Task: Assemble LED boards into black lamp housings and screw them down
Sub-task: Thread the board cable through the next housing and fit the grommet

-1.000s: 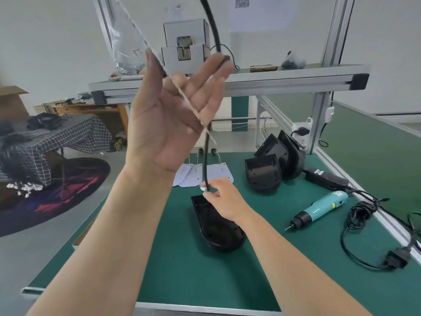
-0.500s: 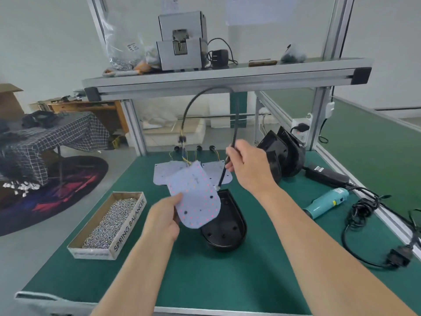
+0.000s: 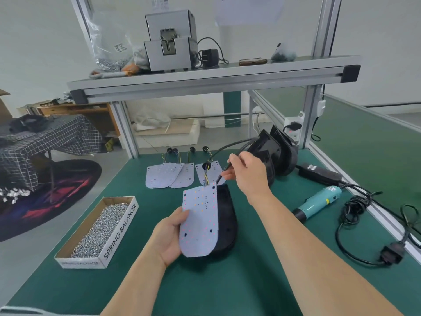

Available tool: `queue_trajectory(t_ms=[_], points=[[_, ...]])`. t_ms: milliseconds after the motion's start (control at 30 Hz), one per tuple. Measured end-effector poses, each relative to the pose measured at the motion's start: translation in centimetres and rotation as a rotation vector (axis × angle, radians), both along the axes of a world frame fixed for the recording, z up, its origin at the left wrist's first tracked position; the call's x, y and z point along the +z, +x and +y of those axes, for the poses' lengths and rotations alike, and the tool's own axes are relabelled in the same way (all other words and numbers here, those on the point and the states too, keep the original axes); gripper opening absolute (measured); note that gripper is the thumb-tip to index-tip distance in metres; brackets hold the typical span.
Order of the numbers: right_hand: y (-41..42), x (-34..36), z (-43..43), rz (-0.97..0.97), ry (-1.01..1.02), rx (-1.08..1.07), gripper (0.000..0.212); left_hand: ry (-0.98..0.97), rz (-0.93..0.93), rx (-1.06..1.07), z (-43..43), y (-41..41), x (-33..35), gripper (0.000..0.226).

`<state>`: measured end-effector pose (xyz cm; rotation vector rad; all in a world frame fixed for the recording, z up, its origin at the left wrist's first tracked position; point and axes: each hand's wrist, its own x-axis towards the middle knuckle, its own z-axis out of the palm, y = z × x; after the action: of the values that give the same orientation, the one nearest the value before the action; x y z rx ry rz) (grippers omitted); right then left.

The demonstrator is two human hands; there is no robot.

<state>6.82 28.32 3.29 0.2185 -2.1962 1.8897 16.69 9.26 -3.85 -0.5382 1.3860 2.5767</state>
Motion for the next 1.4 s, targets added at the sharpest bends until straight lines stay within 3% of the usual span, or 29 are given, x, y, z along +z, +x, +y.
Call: queue_trajectory(t_ms=[67,367,533,767,1067,1267,1400], points=[[0.2,0.2,0.4,0.012,-0.024,-0.016,0.03,0.03,-0.008,0.007,-0.5,-0.1,0.2,0.041],[2.6,4.3,-0.1,0.417,0.17,0.092,0.03,0.106,0.051,-0.031,-2.3,-0.8,0.0,0.049],[2.5,5.3,0.1,0.485,0.204,0.048,0.03,0.056,0.134,-0.068,-2.2,-0.8,0.7,0.03],[2.5,5.2,0.6,0.52,0.245,-0.01,0.032,0.04,0.185,-0.131,-2.4,-0.4,0.7,0.031],[3.4,7.3,0.6,0.577,0.541,0.074,0.036,0.046,0.197,-0.136,-2.3,-0.2,1.1,0.036],[3.8,7.2,0.0,0.57,0.477,0.085,0.036,0.055,0.197,-0.146,-2.7,0.2,1.4,0.034],[3.8,6.5,-0.8,0.498,0.28,0.071,0.033,0.051,0.203,-0.145,-2.6,0.5,1.6,0.035]])
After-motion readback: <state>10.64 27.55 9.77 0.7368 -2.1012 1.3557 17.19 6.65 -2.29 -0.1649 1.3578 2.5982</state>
